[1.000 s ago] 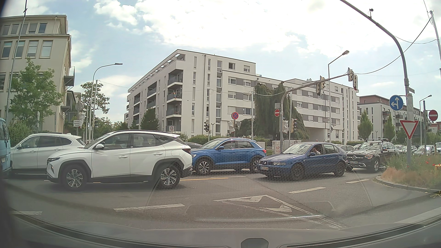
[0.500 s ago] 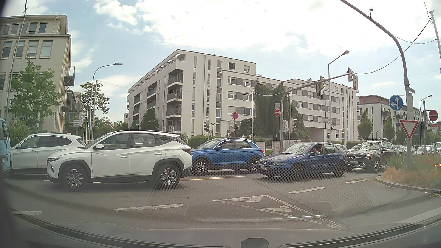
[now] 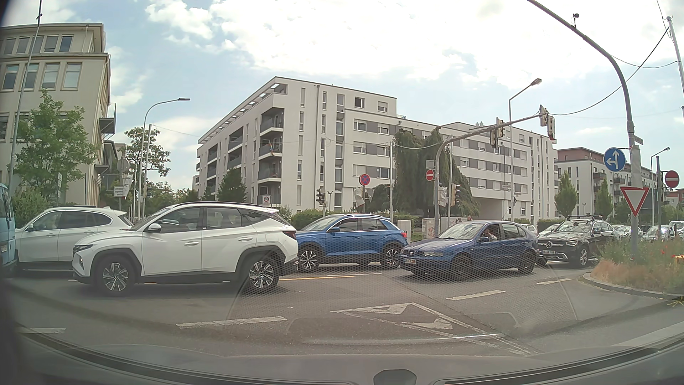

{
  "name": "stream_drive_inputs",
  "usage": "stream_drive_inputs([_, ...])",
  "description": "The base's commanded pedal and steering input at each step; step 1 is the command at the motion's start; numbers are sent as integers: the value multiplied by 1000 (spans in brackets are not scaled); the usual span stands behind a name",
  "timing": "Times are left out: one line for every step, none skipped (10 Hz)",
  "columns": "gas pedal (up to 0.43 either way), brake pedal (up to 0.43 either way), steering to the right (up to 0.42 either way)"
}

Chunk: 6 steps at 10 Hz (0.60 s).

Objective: Follow the waypoints while adhering to traffic rules and regulations

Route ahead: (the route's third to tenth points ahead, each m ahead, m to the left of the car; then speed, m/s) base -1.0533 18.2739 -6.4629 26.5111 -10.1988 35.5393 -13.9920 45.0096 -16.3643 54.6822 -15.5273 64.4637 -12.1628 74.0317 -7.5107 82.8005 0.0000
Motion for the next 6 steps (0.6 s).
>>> stream_drive_inputs([0,335,-883])
stream_drive_inputs([0,335,-883])
stream_drive_inputs([0,335,-883])
stream_drive_inputs([0,335,-883])
stream_drive_inputs([0,335,-883])
stream_drive_inputs([0,335,-883])
